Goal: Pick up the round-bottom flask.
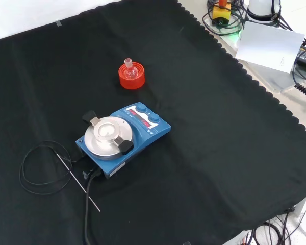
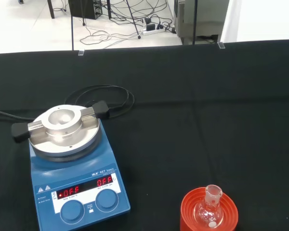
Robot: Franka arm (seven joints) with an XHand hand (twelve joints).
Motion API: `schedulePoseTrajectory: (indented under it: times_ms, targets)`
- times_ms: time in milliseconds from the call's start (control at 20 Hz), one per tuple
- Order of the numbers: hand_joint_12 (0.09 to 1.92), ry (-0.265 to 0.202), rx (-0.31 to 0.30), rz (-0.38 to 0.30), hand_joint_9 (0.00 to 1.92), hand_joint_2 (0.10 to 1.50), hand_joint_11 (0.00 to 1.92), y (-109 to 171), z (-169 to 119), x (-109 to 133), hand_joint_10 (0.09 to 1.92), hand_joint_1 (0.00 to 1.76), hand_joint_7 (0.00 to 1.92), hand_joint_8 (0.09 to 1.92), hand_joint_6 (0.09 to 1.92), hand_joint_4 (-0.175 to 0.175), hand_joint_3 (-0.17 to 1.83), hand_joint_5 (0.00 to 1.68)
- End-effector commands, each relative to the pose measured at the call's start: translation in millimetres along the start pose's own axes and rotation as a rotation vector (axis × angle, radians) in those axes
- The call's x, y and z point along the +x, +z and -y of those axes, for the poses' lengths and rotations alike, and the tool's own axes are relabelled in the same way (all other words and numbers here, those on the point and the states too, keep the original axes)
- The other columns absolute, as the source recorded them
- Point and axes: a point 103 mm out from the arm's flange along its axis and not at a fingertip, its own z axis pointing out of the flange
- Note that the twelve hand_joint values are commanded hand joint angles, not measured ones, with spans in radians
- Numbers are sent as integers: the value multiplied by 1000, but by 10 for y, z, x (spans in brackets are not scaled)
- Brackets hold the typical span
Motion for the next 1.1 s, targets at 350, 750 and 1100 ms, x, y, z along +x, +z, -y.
schedulePoseTrajectory:
  times_ms: [350, 750, 1100]
  targets:
    - [1297, 8, -8, 6, 136, 1293, 2, 38, -29, -6, 690, 59, 15, 549, 285, -14, 339, 314]
    - [1299, 62, 32, -15, 138, 1316, 0, 351, -212, -192, 685, 64, 17, 542, 250, -15, 293, 340]
    - [1308, 146, 45, -30, 148, 1315, 0, 772, -447, -497, 688, 94, 29, 545, 242, -17, 276, 354]
